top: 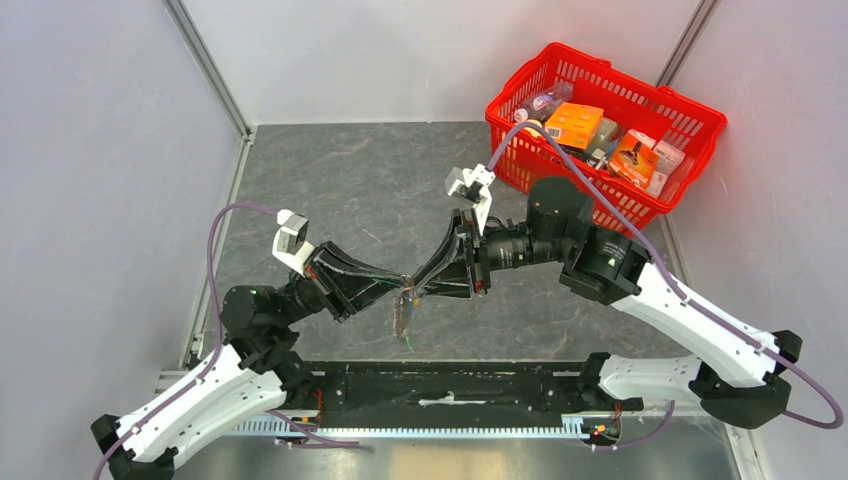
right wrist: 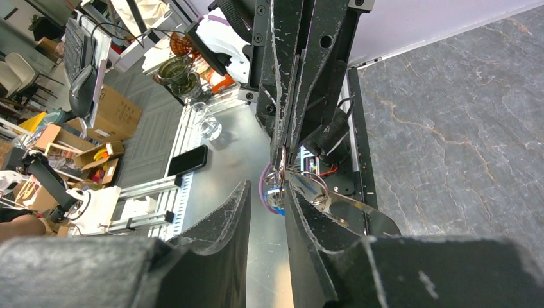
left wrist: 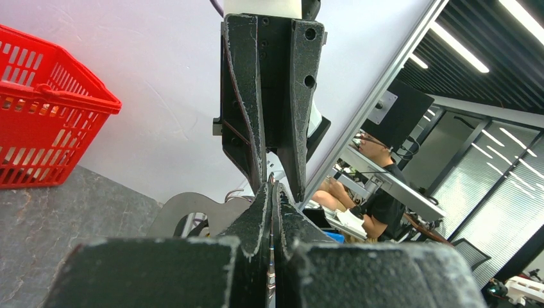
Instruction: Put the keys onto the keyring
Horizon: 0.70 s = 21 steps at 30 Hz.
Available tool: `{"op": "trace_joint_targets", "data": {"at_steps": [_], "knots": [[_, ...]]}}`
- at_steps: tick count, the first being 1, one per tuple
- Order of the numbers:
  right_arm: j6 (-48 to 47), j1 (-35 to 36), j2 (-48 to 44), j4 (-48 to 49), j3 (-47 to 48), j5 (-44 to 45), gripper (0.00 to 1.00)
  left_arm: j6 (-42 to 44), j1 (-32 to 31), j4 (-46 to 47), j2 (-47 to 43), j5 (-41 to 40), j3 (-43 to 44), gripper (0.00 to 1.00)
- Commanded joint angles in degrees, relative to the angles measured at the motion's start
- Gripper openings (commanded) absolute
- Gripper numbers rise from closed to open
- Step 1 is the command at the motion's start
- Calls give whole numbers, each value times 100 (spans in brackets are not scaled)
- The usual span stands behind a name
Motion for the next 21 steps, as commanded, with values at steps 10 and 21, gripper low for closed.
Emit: {"op": "trace_joint_targets", "data": {"at_steps": [10,21], "knots": [[57,25,49,337,94,207,28,-275,0,573,31,-139,-3,2],[129,24,105,464,86,265,5,-314,0,671,63,-97,-63,2]]}}
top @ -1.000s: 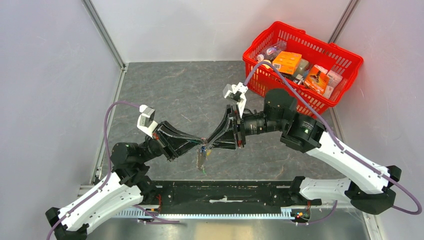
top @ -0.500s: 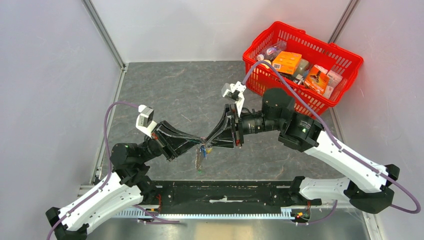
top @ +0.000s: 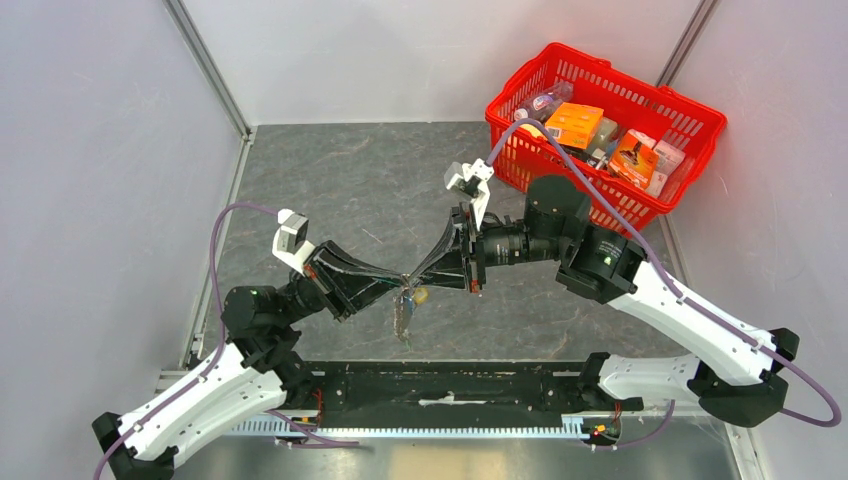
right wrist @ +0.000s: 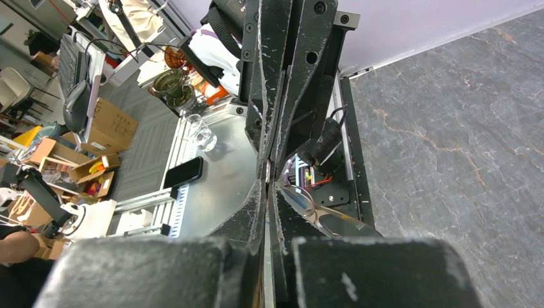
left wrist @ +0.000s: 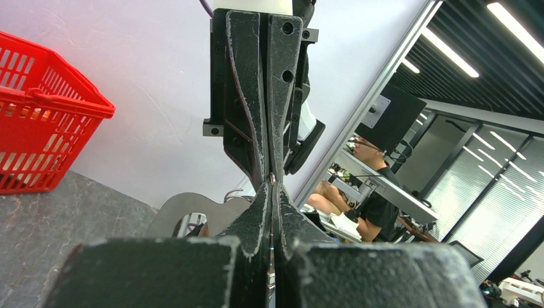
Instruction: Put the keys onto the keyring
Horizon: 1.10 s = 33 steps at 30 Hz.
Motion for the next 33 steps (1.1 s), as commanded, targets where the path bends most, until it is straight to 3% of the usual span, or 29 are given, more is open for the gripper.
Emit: {"op": "trace_joint_targets", "data": {"at_steps": [1,11,16,21,33], "knots": [[16,27,45,228,123,65,0,-181,1,433,-15,-71,-19,2],[-183,34,39,-292,280,-92,0,-198,0,-60,-36,242,122,3],[-450,33,56,-974,566,-200,0,98,0,-1039,-36,694,574,20],[-659,33,30,-1474,673,-307,0,612,0,-2117,-164,820,1025,27],[-830,33,142,-1858,868,-774,0,874,0,-2638,234,1376,1377,28]]}}
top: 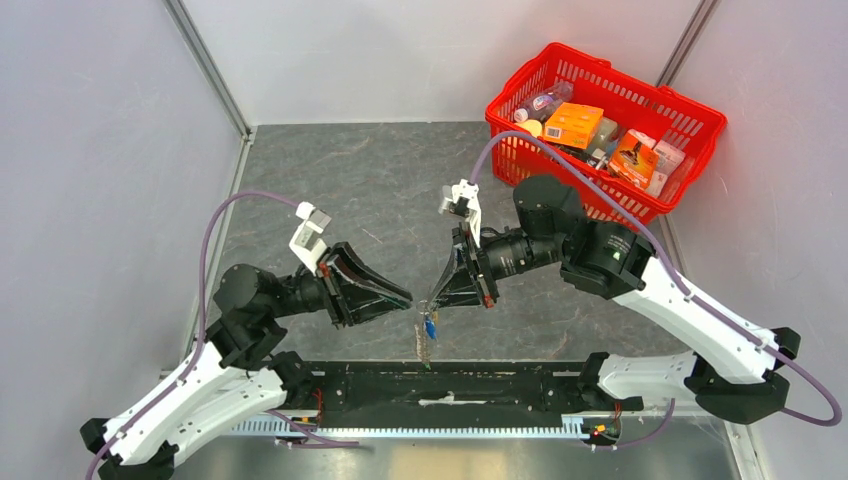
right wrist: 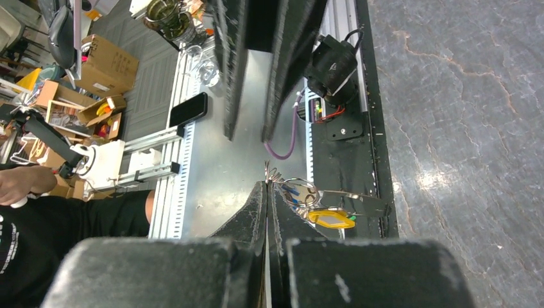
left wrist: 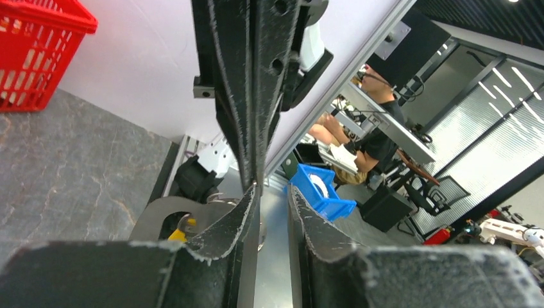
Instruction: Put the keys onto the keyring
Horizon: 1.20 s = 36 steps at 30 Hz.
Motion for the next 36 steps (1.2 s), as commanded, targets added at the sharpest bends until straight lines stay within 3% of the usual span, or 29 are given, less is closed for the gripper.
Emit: {"op": "trace_joint_targets", "data": {"at_steps": [1,25,36], "knots": [[-141,22,48,26,394,-402,0,310,0,-245,197,365,246,29],[-340,22,454,-368,801,-465,0,373,0,-343,397,671,313,29],[-358,64,600,-393,866,-491,0,444,0,-503,438,660,354,4]]}}
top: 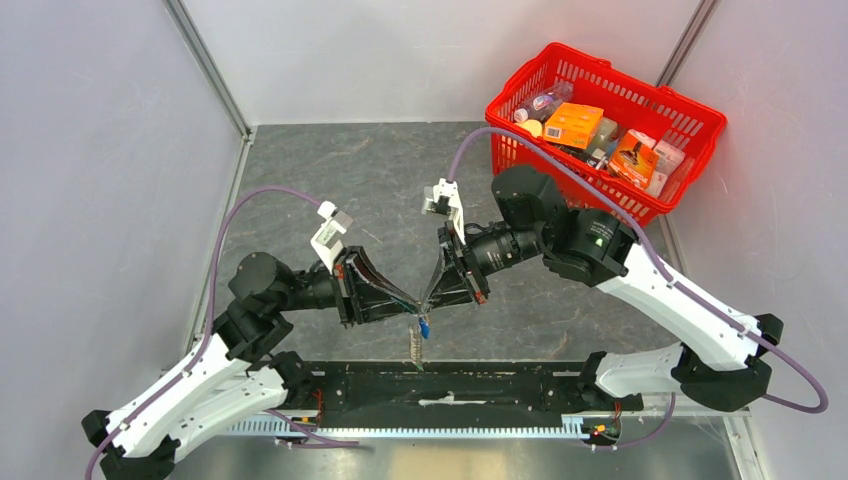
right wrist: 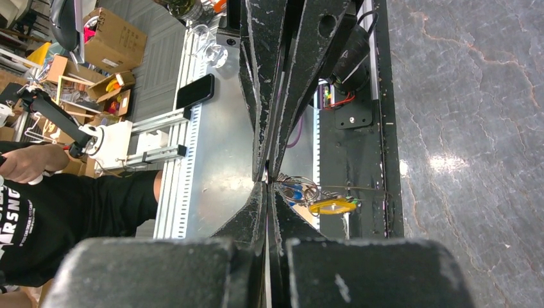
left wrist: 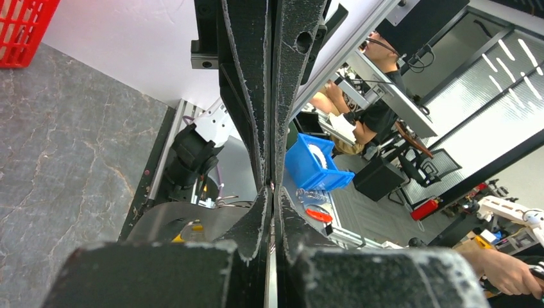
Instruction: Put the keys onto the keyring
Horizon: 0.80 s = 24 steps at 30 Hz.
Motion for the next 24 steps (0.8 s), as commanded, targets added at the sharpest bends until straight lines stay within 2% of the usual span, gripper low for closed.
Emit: {"op": "trace_joint_targets", "data": {"at_steps": [1,8,13,17,20,24], "knots": [[-63,51,41,159,269,-141,0,236,0,-15,6,146,207,2],[-97,84,15,199,231,-159,0,293,0,122,-216,41,124,2],[225,79,-233,802,-84,-118,23,162,0,398,-419,-171,-13,2],[452,73,-465,1210,-305,-31,36,-14,0,755,-598,-372,-179,2],[608,80,-598,1492,-482,7,42,-153,0,1030,-695,-547,-316,2],[923,82,-643,1920,-678,-103,43,-287,0,1347,-785,-790,-488,2]]}}
